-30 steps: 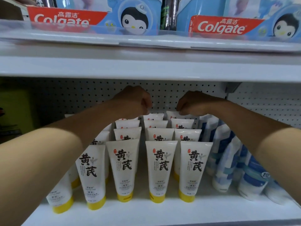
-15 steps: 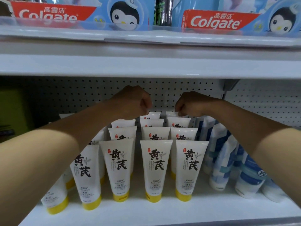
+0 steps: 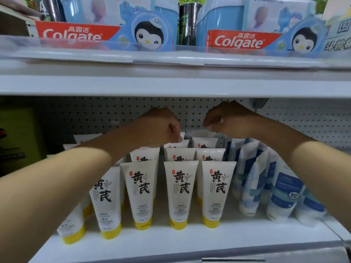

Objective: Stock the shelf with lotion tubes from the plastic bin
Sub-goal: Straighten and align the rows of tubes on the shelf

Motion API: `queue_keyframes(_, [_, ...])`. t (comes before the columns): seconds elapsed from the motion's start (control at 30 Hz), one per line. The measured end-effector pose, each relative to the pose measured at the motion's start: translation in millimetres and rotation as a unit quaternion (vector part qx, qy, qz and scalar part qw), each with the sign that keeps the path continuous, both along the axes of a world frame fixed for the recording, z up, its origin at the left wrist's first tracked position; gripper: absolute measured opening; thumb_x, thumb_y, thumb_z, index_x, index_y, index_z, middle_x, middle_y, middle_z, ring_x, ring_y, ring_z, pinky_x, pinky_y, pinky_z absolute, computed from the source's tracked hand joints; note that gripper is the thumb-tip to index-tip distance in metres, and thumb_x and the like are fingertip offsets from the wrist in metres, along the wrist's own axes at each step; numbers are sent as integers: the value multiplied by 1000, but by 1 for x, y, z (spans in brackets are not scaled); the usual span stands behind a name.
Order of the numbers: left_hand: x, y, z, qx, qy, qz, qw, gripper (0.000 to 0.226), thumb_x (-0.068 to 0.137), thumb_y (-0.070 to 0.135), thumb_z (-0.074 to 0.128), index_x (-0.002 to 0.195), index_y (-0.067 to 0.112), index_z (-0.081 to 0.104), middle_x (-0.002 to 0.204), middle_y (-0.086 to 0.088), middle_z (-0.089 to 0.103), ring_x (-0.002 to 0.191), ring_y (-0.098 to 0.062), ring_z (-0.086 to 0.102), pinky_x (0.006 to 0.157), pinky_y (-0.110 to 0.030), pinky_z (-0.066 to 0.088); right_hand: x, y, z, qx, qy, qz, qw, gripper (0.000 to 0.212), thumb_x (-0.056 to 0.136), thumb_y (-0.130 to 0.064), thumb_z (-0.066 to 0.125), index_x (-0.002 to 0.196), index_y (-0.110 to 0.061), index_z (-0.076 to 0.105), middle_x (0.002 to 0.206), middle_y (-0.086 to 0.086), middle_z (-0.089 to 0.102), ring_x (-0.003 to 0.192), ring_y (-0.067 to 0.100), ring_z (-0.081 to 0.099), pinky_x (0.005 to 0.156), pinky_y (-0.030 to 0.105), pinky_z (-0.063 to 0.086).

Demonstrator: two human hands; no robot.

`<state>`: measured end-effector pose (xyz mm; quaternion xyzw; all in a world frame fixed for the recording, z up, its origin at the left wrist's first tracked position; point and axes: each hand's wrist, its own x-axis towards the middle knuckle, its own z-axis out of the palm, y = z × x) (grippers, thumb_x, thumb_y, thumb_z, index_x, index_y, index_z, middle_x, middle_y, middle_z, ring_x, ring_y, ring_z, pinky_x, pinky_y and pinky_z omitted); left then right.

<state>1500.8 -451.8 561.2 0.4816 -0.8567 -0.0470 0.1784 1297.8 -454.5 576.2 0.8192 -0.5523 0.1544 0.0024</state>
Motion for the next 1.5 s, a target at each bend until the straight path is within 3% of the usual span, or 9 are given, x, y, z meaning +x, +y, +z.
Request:
queue_keyframes(0.13, [-3,8,-9,50,-64,-23,996,16,79,32,70,85,18,72,83,4,70,78,-11,63,71,-21,49,-1,21,-2,24,20,18,999,21,90,-26,58,95,-10,71,99,1,70,94,16,62,81,20,44])
queue_keyframes(0.33, [-5,10,-13,35,-105,-36,993,11,80,24,71,88,16,72,88,2,70,81,-13,63,73,-25,49,-2,35,-12,111,31,33,993,3,82,-26,70,83,-29,70,82,-19,67,80,-1,62,68,15,42])
queue_keyframes(0.5, [-3,10,-14,31,-100,-25,994,6,78,25,73,80,20,70,81,4,69,77,-12,63,75,-31,53,-3,34,-17,94,52,30,994,20,84,-20,67,70,-32,62,79,-14,68,76,3,62,62,14,37])
queue_keyframes(0.7, [0,11,-15,32,-93,-18,995,7,80,24,71,84,18,70,82,5,68,77,-11,62,73,-24,50,-3,33,-19,98,42,28,994,5,85,-20,67,83,-18,71,86,-5,72,82,10,64,64,13,41])
queue_keyframes(0.9, [0,12,-16,42,-82,-19,996,9,80,26,71,87,20,71,87,6,70,82,-11,63,79,-29,52,-8,37,-13,88,-10,1,996,11,88,-21,62,96,-24,69,87,-21,62,84,-2,57,71,10,39])
queue_keyframes(1.13, [3,12,-4,39,-50,3,998,16,86,30,63,99,22,69,92,11,62,93,-11,61,92,-30,48,-4,16,-16,5,21,-30,999,24,92,-16,55,114,-10,65,121,5,59,110,19,54,85,16,35])
queue_keyframes(1.33, [12,10,-5,16,11,12,1000,15,89,14,55,97,15,68,90,4,64,85,-14,61,84,-34,53,10,-3,-22,66,80,-38,994,26,89,-20,61,112,-10,66,114,5,65,103,20,58,90,26,46])
queue_keyframes(1.43, [16,10,-6,7,14,14,1000,19,90,11,50,94,18,67,84,9,61,75,-7,58,65,-18,46,9,-5,-22,75,81,-37,993,24,88,-19,62,110,-10,67,112,3,65,102,19,59,90,26,46])
queue_keyframes(1.5, [17,10,-6,-10,11,16,1000,17,90,13,52,96,18,67,86,11,61,82,-8,61,73,-19,49,7,-3,-21,84,70,-34,993,23,87,-18,63,110,-13,67,112,0,66,99,15,59,89,24,44])
